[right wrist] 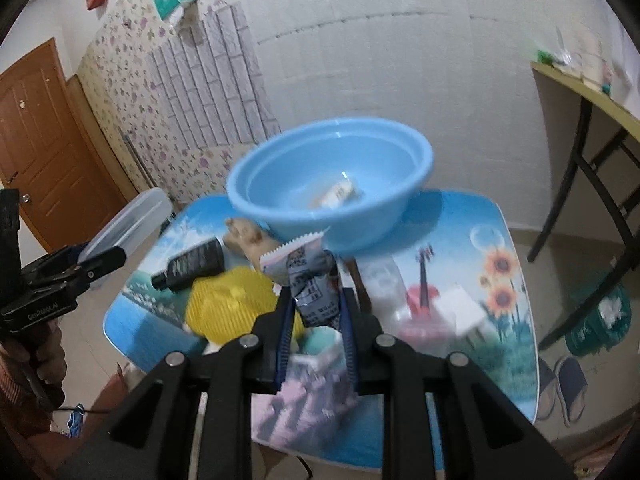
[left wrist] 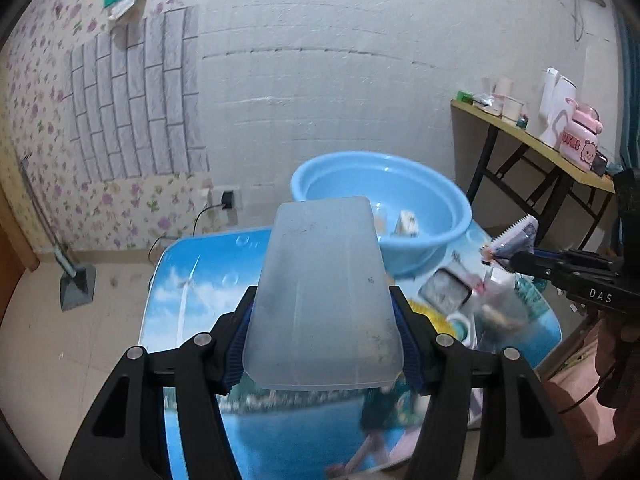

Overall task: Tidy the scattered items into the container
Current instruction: 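Lift both held items over the blue basin and release them inside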

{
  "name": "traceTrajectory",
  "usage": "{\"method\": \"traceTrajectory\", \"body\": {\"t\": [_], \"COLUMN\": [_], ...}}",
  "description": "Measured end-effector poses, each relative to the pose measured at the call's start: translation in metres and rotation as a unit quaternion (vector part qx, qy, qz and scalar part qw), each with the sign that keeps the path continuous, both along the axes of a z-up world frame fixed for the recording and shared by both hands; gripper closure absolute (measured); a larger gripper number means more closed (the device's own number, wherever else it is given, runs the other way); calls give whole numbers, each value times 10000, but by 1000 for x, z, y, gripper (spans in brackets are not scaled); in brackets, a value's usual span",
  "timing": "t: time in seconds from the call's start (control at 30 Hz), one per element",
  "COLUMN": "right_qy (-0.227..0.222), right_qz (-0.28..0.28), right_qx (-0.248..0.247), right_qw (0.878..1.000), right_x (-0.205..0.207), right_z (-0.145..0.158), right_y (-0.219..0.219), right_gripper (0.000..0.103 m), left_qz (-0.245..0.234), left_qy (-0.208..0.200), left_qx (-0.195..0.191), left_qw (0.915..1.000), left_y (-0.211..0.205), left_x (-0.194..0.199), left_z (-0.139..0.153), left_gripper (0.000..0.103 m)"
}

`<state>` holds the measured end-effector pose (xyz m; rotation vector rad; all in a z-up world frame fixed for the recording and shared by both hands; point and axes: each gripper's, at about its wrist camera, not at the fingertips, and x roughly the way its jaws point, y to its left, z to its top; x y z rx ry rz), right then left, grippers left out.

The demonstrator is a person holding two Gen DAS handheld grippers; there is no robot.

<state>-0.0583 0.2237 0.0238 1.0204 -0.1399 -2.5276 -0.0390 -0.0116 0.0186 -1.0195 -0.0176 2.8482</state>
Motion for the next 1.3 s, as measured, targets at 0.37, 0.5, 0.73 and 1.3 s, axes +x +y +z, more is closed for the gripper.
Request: {"method": "traceTrajectory", "body": {"t": [0.37,0.5,0.73,1.3], "right_qy": [278,200,40,-121], "right_qz": [90,85,157,152], "right_qx": [-72,-104,-157,-17], "right_qw": [9995,9997,9997,9998], "right_x": [-40,-57,-84,-121], "right_z": [16,7,-8,-32], "right_y": [-8,-8,-11,-20], "right_gripper": [81,81,81,81], "left_qz": [-290,-408,-465,-710], "left_qy": [-18,-92,-290,-503], "left_qx": [-10,-77,-158,-196], "left_qw": [9996,9991,9984,9960], "left_y": [37,50,61,74], "left_x": [-52,-70,-99,-138], "left_z": [3,-1,-16,-38], "left_gripper": [42,42,42,41]}}
